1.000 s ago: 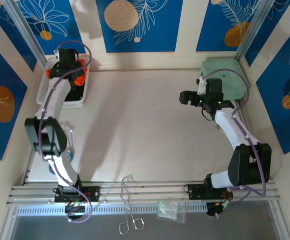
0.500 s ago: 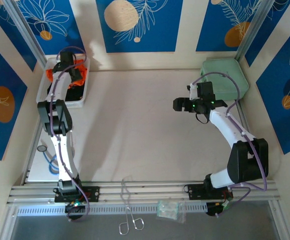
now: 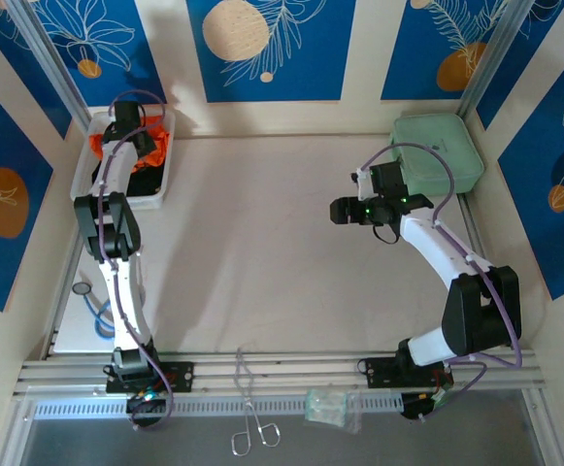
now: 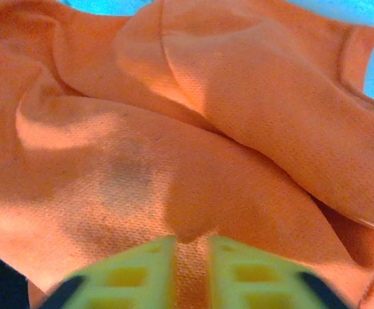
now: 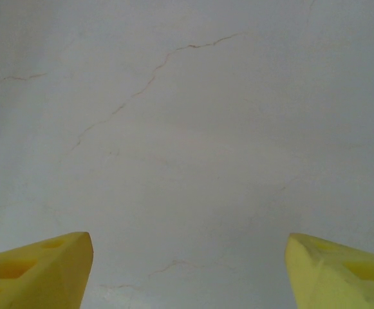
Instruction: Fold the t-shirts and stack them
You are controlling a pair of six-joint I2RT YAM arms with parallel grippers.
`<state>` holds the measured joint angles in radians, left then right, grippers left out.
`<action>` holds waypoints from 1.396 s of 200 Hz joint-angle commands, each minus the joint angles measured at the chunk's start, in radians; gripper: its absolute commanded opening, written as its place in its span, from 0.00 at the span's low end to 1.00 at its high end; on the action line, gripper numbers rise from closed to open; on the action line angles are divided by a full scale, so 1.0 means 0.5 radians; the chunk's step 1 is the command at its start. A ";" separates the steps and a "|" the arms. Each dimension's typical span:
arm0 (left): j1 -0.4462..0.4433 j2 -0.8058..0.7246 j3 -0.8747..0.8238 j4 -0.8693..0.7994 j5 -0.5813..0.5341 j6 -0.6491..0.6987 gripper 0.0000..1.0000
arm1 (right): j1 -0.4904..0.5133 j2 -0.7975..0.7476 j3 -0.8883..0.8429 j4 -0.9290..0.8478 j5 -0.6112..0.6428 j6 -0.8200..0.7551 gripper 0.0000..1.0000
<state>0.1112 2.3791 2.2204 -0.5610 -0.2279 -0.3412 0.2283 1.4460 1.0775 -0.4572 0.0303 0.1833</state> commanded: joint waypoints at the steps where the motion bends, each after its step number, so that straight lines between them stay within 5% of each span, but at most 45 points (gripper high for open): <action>1: 0.007 -0.040 -0.007 0.041 0.051 0.006 0.06 | 0.010 -0.066 0.072 -0.062 0.013 -0.019 0.78; 30: 0.007 -0.106 -0.070 0.044 0.045 0.005 0.00 | 0.011 -0.176 0.063 -0.079 0.007 -0.017 0.79; 53: 0.008 -0.110 -0.095 -0.001 0.088 -0.058 0.49 | 0.012 -0.258 0.054 -0.104 0.010 -0.011 0.85; 73: 0.004 -0.122 -0.212 0.056 0.137 -0.179 0.78 | 0.007 -0.312 0.034 -0.107 0.030 -0.008 0.87; 92: 0.005 -0.085 -0.224 0.081 0.143 -0.243 0.90 | 0.005 -0.341 0.023 -0.110 0.041 -0.012 0.88; 118: 0.004 -0.001 -0.161 0.074 0.128 -0.280 0.91 | 0.003 -0.349 0.020 -0.126 0.050 -0.030 0.88; 141: 0.002 0.052 -0.139 0.098 0.134 -0.293 0.83 | -0.006 -0.343 0.026 -0.117 0.050 -0.029 0.88; 198: 0.004 0.071 -0.121 0.165 0.166 -0.284 0.42 | -0.030 -0.361 0.030 -0.117 0.030 -0.014 0.87; 237: 0.002 -0.024 -0.196 0.198 0.230 -0.313 0.00 | -0.033 -0.453 0.029 -0.129 0.025 -0.005 0.86; 279: -0.065 -0.378 -0.461 0.353 0.263 -0.339 0.00 | -0.055 -0.577 0.016 -0.117 -0.030 0.023 0.85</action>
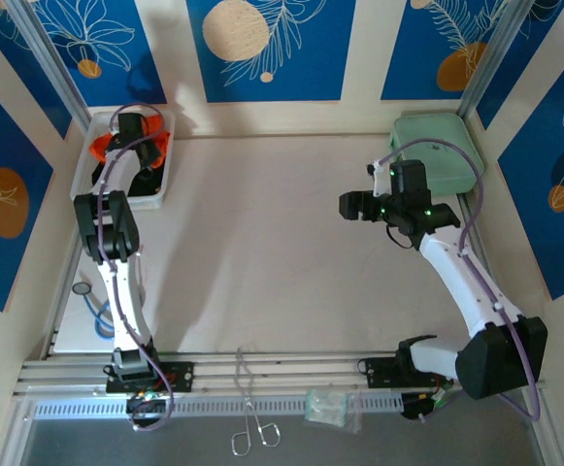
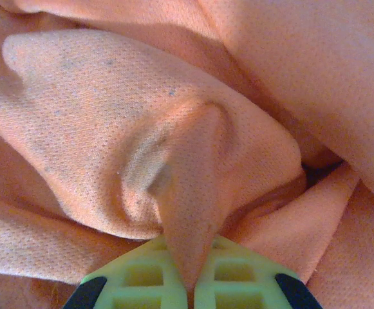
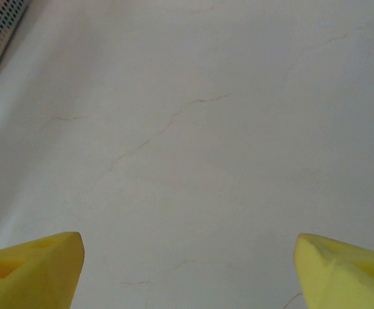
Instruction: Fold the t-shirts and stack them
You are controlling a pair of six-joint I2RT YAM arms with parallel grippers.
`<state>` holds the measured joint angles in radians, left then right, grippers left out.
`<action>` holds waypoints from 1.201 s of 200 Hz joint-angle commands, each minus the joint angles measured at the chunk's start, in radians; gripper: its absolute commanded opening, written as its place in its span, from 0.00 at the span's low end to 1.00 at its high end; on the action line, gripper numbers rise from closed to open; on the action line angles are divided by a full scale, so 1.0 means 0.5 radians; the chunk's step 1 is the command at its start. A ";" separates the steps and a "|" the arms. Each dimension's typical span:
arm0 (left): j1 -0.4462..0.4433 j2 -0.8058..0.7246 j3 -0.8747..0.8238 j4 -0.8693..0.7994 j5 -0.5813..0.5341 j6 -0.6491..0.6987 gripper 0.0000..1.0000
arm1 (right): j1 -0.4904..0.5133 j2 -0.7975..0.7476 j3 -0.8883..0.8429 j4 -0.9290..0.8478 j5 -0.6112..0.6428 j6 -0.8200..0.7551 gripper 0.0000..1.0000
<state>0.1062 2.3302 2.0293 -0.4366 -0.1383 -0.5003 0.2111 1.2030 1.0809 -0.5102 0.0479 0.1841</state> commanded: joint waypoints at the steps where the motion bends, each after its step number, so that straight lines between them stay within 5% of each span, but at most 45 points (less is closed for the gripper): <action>1: -0.057 -0.289 -0.083 0.108 0.083 -0.019 0.00 | -0.022 -0.095 0.008 -0.009 -0.068 0.021 0.85; 99: -0.421 -1.171 -0.717 0.198 0.032 0.141 0.00 | -0.085 -0.286 -0.036 -0.039 -0.194 0.076 0.85; 160: -0.958 -1.504 -1.491 0.400 0.019 0.151 0.00 | -0.135 -0.295 -0.039 -0.083 -0.202 0.116 0.85; 208: -1.414 -1.396 -1.893 0.565 -0.002 0.060 0.00 | -0.163 -0.274 -0.029 -0.150 -0.191 0.154 0.86; 240: -1.615 -1.414 -2.061 0.620 -0.023 -0.005 0.62 | -0.169 -0.213 0.041 -0.305 -0.256 0.175 0.90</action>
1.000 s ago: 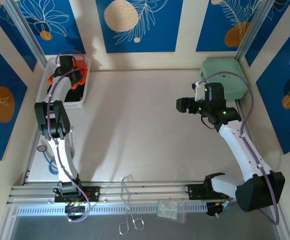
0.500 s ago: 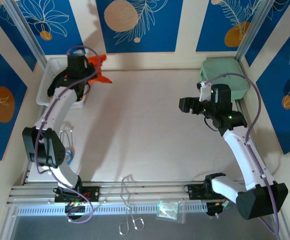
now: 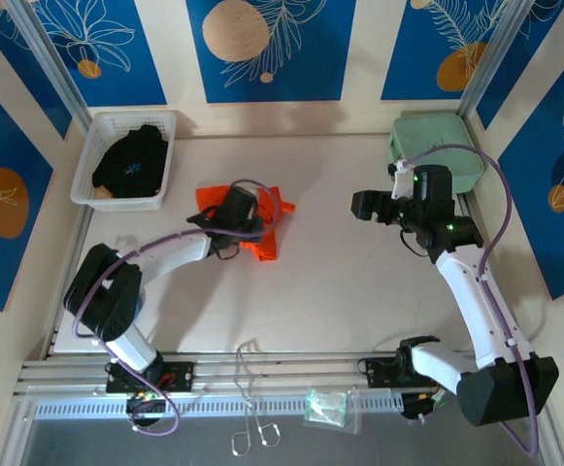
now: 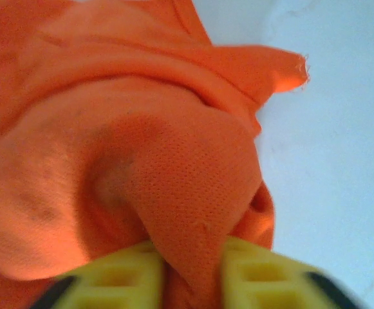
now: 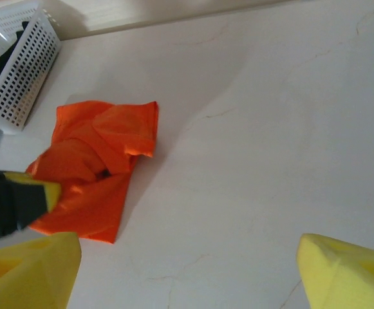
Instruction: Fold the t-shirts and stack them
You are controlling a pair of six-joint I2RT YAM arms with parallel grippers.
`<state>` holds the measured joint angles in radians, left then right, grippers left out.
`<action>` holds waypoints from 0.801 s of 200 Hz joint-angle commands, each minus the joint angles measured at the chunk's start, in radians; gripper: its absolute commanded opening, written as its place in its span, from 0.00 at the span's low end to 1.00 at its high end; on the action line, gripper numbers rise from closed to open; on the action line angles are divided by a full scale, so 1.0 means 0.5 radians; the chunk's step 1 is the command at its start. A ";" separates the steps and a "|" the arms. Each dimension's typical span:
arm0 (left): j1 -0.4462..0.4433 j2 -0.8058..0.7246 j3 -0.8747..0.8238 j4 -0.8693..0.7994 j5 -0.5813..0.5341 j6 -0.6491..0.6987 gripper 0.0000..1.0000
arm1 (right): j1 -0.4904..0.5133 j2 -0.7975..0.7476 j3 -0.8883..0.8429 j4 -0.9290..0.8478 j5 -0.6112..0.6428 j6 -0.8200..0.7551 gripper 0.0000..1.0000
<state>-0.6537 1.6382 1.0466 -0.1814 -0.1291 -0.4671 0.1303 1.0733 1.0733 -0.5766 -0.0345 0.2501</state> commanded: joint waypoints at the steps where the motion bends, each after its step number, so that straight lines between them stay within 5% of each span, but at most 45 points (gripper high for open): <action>1: -0.100 -0.035 -0.099 0.109 -0.045 -0.072 0.63 | -0.008 0.048 0.059 -0.178 -0.094 0.044 0.90; 15: -0.140 -0.153 -0.120 0.060 -0.102 -0.074 0.77 | 0.021 0.098 0.106 -0.265 -0.128 0.072 0.90; 20: -0.149 -0.206 -0.120 0.030 -0.119 -0.075 0.97 | 0.040 0.116 0.118 -0.290 -0.139 0.085 0.91; 23: -0.148 -0.238 -0.119 0.013 -0.128 -0.072 1.00 | 0.054 0.131 0.124 -0.303 -0.145 0.095 0.91; 60: -0.147 -0.596 -0.005 -0.360 -0.417 0.006 1.00 | 0.393 0.404 0.136 -0.221 -0.165 0.371 0.91; 98: -0.110 -0.670 0.116 -0.836 -0.764 -0.087 1.00 | 0.836 1.030 0.340 0.015 -0.157 0.640 0.81; 160: 0.104 -0.612 -0.163 -0.789 -0.564 -0.355 1.00 | 1.168 1.774 0.906 -0.117 -0.035 0.720 0.75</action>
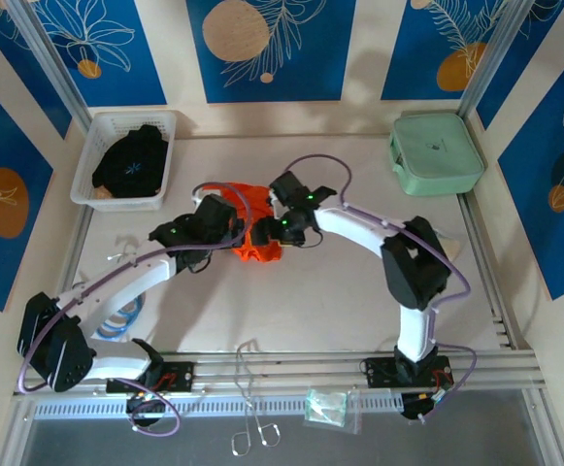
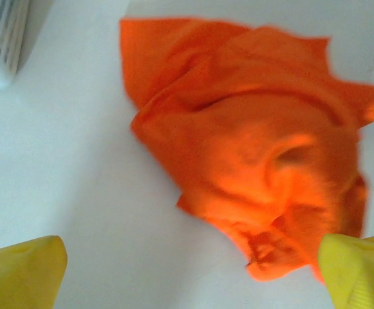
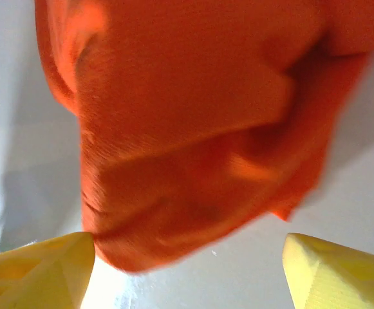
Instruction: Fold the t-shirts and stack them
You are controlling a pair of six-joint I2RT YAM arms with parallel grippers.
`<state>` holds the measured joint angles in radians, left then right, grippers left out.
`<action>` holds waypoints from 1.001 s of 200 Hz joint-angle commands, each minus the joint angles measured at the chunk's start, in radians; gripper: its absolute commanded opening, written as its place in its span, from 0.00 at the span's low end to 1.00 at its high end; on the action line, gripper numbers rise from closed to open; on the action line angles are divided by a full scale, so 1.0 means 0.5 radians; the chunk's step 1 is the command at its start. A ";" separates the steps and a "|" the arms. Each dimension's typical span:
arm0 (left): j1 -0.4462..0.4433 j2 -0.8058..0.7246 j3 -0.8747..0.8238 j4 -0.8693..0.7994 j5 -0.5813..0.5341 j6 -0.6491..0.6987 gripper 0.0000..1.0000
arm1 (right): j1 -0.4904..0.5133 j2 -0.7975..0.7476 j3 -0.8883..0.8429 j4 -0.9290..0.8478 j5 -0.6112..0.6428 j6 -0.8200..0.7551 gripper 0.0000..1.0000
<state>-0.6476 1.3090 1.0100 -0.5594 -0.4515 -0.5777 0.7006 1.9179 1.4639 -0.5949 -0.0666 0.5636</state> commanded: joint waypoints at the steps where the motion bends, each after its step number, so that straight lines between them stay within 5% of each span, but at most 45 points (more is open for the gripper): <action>1: 0.095 0.047 -0.093 -0.028 0.086 -0.138 1.00 | 0.028 0.089 0.126 -0.080 0.029 0.095 0.75; 23: 0.151 0.108 -0.155 0.100 0.185 -0.163 1.00 | 0.026 0.148 0.142 -0.079 0.035 0.115 0.58; 42: 0.164 0.178 -0.204 0.236 0.277 -0.165 1.00 | 0.010 0.141 0.134 -0.098 0.048 0.127 0.22; 59: 0.165 0.250 -0.255 0.371 0.380 -0.160 0.99 | 0.001 0.072 0.108 -0.106 0.089 0.128 0.00; 116: 0.163 0.428 -0.520 1.002 0.727 -0.129 0.90 | -0.094 -0.205 -0.010 -0.109 0.083 0.124 0.00; 200: 0.163 0.746 -0.478 1.640 1.018 -0.167 0.83 | -0.124 -0.211 -0.077 -0.077 0.015 0.164 0.02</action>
<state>-0.5713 1.6440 0.7475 0.1238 -0.0273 -0.6483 0.6373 1.8141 1.4391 -0.6323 -0.0311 0.6300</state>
